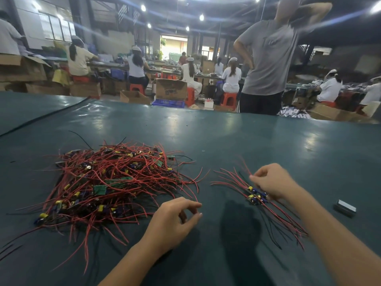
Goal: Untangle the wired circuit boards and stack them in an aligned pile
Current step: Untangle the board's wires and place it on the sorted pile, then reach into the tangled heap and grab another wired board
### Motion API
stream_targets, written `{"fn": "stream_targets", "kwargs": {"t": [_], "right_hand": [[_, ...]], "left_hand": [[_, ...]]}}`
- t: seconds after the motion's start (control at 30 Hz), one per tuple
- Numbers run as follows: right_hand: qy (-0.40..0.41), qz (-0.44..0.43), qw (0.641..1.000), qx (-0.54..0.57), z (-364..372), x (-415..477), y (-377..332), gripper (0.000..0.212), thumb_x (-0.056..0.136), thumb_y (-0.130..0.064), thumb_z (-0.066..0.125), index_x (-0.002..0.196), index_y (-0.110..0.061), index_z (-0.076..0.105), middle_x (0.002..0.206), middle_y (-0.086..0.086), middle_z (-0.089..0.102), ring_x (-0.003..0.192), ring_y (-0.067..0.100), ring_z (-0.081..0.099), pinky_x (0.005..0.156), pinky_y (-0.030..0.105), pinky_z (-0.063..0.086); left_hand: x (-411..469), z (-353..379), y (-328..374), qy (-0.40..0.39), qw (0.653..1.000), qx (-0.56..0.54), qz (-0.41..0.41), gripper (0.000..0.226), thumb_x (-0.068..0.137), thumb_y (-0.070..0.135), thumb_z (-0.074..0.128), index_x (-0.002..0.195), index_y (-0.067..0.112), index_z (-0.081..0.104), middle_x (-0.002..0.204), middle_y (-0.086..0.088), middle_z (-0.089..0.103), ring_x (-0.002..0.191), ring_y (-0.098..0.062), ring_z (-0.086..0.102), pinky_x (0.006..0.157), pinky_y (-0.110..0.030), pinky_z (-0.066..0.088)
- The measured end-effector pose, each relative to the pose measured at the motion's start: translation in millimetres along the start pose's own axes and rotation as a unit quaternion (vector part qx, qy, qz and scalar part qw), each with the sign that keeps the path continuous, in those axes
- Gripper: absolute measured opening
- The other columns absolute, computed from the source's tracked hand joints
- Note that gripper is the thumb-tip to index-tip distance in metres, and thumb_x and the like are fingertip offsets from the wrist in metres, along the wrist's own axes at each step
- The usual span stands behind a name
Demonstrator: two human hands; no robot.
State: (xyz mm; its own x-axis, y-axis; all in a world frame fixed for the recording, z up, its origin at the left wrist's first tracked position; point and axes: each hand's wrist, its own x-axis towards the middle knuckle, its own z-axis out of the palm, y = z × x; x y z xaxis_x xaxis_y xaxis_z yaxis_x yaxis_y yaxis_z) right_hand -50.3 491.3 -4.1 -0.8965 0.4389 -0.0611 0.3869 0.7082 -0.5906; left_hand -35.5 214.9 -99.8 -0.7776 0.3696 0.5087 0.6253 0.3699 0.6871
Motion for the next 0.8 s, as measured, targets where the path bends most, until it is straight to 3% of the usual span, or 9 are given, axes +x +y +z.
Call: {"fn": "stream_targets", "kwargs": {"t": [0.07, 0.13, 0.23, 0.4, 0.53, 0.63, 0.7, 0.8], "right_hand": [[0.019, -0.007, 0.992, -0.122, 16, 3, 10, 0.017, 0.089, -0.036, 0.065, 0.075, -0.026, 0.066, 0.087, 0.0, 0.071, 0.074, 0.024, 0.064, 0.073, 0.035, 0.055], [0.055, -0.021, 0.981, -0.185, 28, 2, 18, 0.015, 0.091, -0.037, 0.061, 0.079, -0.03, 0.066, 0.092, -0.003, 0.068, 0.082, 0.023, 0.06, 0.071, 0.03, 0.046], [0.091, -0.061, 0.963, -0.248, 40, 2, 25, 0.02, 0.095, -0.038, 0.054, 0.089, -0.028, 0.069, 0.092, -0.006, 0.065, 0.082, 0.02, 0.056, 0.066, 0.028, 0.041], [0.152, -0.125, 0.942, -0.271, 51, -4, 33, 0.027, 0.097, -0.044, 0.052, 0.108, -0.025, 0.068, 0.103, -0.004, 0.056, 0.104, 0.019, 0.05, 0.068, 0.03, 0.045], [0.239, -0.177, 0.952, -0.074, 70, -24, 15, 0.024, 0.091, -0.034, 0.065, 0.11, -0.021, 0.07, 0.098, -0.002, 0.06, 0.097, 0.024, 0.052, 0.073, 0.035, 0.047], [0.2, -0.216, 0.95, 0.102, 95, -46, -13, 0.015, 0.087, -0.027, 0.07, 0.102, -0.023, 0.071, 0.085, -0.009, 0.062, 0.083, 0.017, 0.057, 0.073, 0.034, 0.049], [0.151, -0.218, 0.942, 0.207, 114, -61, -28, 0.013, 0.085, -0.023, 0.073, 0.095, -0.031, 0.069, 0.08, -0.011, 0.063, 0.067, 0.009, 0.055, 0.068, 0.028, 0.047], [0.099, -0.216, 0.93, 0.28, 140, -77, -37, 0.019, 0.087, -0.022, 0.073, 0.091, -0.039, 0.065, 0.077, -0.009, 0.063, 0.059, 0.006, 0.053, 0.058, 0.014, 0.044]], "left_hand": [[0, -1, -1, 0.002, 1.0, 0.003, -0.002, 0.02, 0.083, 0.035, 0.07, 0.102, 0.028, 0.074, 0.087, 0.021, 0.067, 0.066, -0.009, 0.062, 0.066, -0.022, 0.05], [1, -2, -1, 0.003, 1.0, 0.001, -0.005, 0.02, 0.084, 0.036, 0.069, 0.102, 0.028, 0.074, 0.088, 0.021, 0.067, 0.067, -0.009, 0.062, 0.066, -0.023, 0.051], [0, -3, 0, 0.001, 1.0, -0.001, -0.003, 0.02, 0.085, 0.034, 0.069, 0.102, 0.027, 0.074, 0.088, 0.019, 0.067, 0.068, -0.009, 0.063, 0.068, -0.028, 0.053], [0, -8, 4, 0.014, 0.999, 0.027, 0.011, 0.017, 0.087, 0.03, 0.067, 0.101, 0.023, 0.075, 0.091, 0.017, 0.067, 0.074, -0.007, 0.065, 0.07, -0.033, 0.054], [9, -30, 18, 0.131, 0.976, 0.138, 0.105, 0.012, 0.085, 0.014, 0.067, 0.094, 0.013, 0.076, 0.088, 0.007, 0.07, 0.076, -0.012, 0.066, 0.066, -0.031, 0.055], [19, -58, 19, 0.214, 0.951, 0.173, 0.14, 0.017, 0.084, 0.004, 0.063, 0.096, 0.003, 0.075, 0.094, -0.005, 0.07, 0.085, -0.02, 0.065, 0.076, -0.033, 0.055], [21, -77, 14, 0.248, 0.94, 0.206, 0.106, 0.022, 0.082, -0.007, 0.061, 0.098, 0.0, 0.073, 0.097, -0.01, 0.069, 0.09, -0.024, 0.064, 0.082, -0.035, 0.054], [19, -101, 1, 0.239, 0.929, 0.274, -0.07, 0.035, 0.079, -0.011, 0.06, 0.107, 0.006, 0.072, 0.108, -0.01, 0.069, 0.103, -0.029, 0.06, 0.094, -0.043, 0.047]]}}
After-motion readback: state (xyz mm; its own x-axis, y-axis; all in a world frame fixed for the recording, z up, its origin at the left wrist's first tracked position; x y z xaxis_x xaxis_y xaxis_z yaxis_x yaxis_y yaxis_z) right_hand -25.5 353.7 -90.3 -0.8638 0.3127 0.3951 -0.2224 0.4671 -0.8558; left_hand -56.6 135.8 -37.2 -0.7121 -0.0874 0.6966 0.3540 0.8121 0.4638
